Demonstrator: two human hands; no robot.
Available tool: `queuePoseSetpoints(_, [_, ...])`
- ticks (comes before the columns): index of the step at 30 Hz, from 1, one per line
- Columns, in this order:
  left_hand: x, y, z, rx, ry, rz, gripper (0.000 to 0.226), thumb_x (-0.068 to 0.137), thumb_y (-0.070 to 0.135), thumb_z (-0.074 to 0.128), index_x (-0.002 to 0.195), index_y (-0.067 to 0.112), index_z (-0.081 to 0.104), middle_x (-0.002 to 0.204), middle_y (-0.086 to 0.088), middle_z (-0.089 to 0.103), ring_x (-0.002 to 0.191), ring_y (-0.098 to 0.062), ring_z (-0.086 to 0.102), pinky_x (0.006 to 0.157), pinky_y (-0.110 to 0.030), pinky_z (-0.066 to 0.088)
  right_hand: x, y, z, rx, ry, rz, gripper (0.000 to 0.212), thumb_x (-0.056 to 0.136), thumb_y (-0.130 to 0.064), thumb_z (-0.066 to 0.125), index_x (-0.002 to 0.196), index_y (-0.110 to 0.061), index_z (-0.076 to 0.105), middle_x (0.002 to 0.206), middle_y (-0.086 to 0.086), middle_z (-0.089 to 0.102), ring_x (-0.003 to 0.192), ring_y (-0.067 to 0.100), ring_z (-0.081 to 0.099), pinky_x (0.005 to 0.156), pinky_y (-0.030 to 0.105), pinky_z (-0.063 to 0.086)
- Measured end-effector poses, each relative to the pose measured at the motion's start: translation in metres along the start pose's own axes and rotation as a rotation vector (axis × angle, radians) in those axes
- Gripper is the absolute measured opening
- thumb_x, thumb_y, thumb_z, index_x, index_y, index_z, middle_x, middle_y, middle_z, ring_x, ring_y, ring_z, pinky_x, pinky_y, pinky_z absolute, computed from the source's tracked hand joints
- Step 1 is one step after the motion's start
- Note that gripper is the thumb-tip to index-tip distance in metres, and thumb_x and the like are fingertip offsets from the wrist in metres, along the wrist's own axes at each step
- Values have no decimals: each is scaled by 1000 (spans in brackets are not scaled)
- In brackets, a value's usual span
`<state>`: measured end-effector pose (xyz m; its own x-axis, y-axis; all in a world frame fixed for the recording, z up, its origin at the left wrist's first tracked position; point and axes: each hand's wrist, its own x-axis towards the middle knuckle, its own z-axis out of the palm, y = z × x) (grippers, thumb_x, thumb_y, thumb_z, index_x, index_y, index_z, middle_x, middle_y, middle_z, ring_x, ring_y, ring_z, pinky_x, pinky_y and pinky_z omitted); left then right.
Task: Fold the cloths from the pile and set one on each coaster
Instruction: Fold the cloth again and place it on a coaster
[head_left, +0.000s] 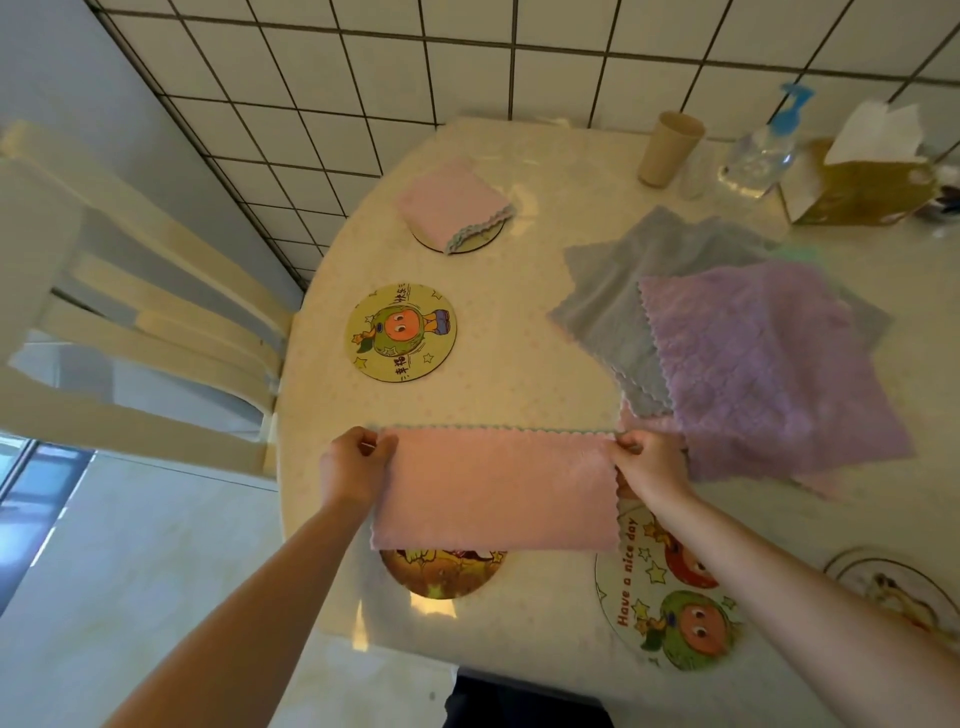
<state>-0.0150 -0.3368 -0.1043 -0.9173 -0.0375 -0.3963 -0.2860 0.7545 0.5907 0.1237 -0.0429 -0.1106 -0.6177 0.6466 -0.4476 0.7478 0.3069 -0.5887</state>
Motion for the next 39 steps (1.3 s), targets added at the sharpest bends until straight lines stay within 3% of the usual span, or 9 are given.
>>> queuePoseSetpoints(7, [-10,-9,-2,4,13,6,28,86,38,64,101,14,60,91,-1,64,86,-23,60,75,-38,52,2,2,5,8,60,-12,29,83,-36,68,88,-7,69,74,5,69,68,24,67,67,44,58])
queuePoseSetpoints(11, [-50,-25,4,313,132,625,33,87,30,55,114,12,59,107,-6,58,94,-26,52,77,-42,49,-16,-5,-1,40,126,-78,28,88,-29,62,103,-5,60,90,3,64,80,19,62,67,31,53])
queuePoseSetpoints(13, [-74,-35,14,398,15,925,38,87,29,52,122,16,57,119,-3,58,107,-26,51,87,-44,49,-39,-7,-4,-20,142,-229,26,91,-22,58,110,-6,54,101,4,60,86,15,58,68,21,49])
queuePoseSetpoints(16, [-101,-53,38,560,-180,1112,48,92,36,47,138,21,45,148,2,41,139,-24,32,114,-43,30,-83,7,6,-330,86,-666,37,92,-14,53,128,-8,46,131,8,47,121,19,47,100,28,43])
queuePoseSetpoints(19, [-111,-64,48,741,-208,1097,58,94,46,42,147,23,33,157,1,25,145,-26,20,113,-47,29,-114,38,33,-664,-112,-994,62,85,-4,59,141,-13,35,149,3,34,139,19,28,115,38,26])
queuePoseSetpoints(22, [-102,-72,44,824,-216,1062,63,95,50,37,150,24,23,158,1,20,145,-28,18,113,-49,29,-115,58,41,-829,-151,-1005,82,75,9,58,147,-13,26,154,3,26,142,22,21,115,39,13])
queuePoseSetpoints(30, [-75,-112,-16,973,-197,1063,71,96,59,26,152,17,13,160,-1,12,146,-23,15,112,-45,17,-112,51,21,-912,-133,-1024,78,59,12,74,130,-6,50,135,12,50,125,29,49,102,39,43])
queuePoseSetpoints(34, [-79,-123,-29,968,-183,984,75,95,62,24,152,14,13,159,-2,14,144,-26,19,112,-45,16,-110,36,23,-913,-128,-961,70,49,7,73,113,-10,53,121,9,52,114,28,52,79,33,55])
queuePoseSetpoints(39, [-88,-116,-21,955,-107,928,73,94,61,23,148,12,31,155,-4,29,141,-26,30,112,-44,17,-102,25,27,-1011,-125,-971,69,47,8,35,111,-8,53,118,15,49,106,30,51,78,40,50])
